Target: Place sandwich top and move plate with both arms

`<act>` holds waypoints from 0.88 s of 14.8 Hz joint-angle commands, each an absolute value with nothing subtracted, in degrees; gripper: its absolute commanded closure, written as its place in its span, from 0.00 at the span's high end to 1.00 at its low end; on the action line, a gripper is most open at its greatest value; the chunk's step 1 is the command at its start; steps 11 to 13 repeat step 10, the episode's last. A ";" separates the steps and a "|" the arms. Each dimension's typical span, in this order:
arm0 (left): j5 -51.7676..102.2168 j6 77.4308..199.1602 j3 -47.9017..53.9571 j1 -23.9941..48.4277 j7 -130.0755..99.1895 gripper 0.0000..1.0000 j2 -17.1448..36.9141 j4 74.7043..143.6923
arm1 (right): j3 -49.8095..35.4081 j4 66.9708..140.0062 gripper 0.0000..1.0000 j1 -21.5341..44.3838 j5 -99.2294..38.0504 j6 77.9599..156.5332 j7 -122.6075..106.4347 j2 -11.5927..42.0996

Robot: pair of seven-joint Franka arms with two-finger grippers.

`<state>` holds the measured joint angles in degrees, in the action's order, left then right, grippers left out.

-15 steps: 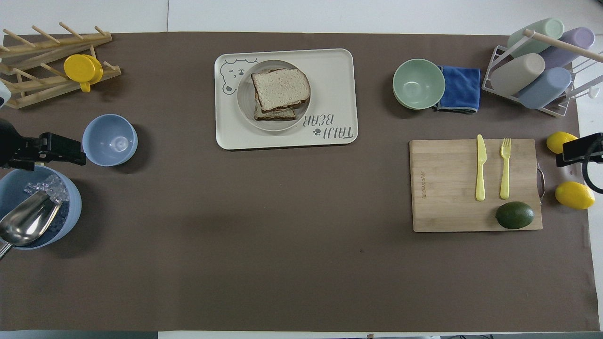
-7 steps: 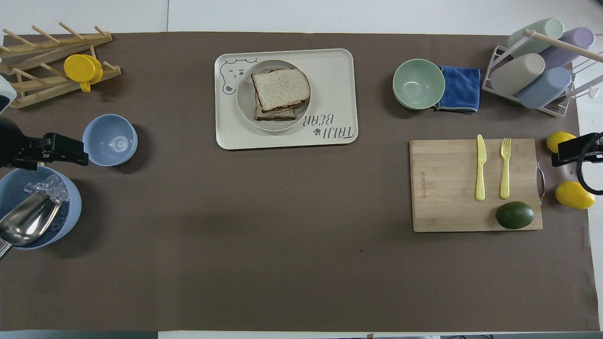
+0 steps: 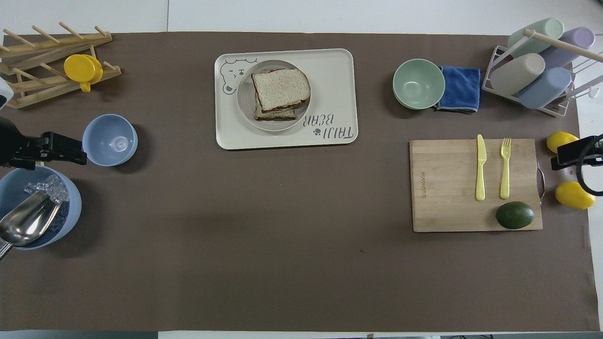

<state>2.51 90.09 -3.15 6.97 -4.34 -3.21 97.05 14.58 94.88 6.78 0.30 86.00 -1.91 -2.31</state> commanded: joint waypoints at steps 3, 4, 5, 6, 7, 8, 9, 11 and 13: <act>1.32 89.12 -2.55 6.24 -3.43 1.00 -3.16 96.33 | 10.99 95.63 1.00 2.11 0.53 86.75 -3.34 -3.08; 1.32 89.12 -2.55 6.33 -3.43 1.00 -3.16 96.33 | 10.90 95.62 1.00 2.20 0.53 86.66 -3.34 -3.08; 1.32 89.12 -2.64 6.59 -3.43 1.00 -3.16 96.24 | 10.90 95.62 1.00 2.20 0.44 86.57 -3.60 -3.08; 1.32 89.30 -2.55 6.77 -3.51 1.00 -3.16 96.24 | 10.90 95.62 1.00 2.11 0.44 86.49 -4.04 -3.08; 1.32 89.73 -2.55 6.77 -3.52 1.00 -3.16 96.33 | 10.90 95.62 1.00 2.20 0.44 86.40 -4.30 -3.08; 1.32 89.82 -2.55 6.85 -3.52 1.00 -3.16 96.33 | 10.90 95.54 1.00 2.11 0.44 86.48 -4.31 -3.08; 1.41 89.82 -2.55 6.86 -3.52 1.00 -3.16 96.33 | 10.90 95.62 1.00 2.11 0.44 86.48 -4.31 -3.08; 1.32 89.82 -2.55 6.86 -3.69 1.00 -3.16 96.33 | 10.90 95.62 1.00 2.11 0.44 86.48 -4.31 -3.08; 1.32 89.82 -2.55 6.86 -3.69 1.00 -3.16 96.33 | 10.90 95.62 1.00 2.11 0.44 86.48 -4.31 -3.08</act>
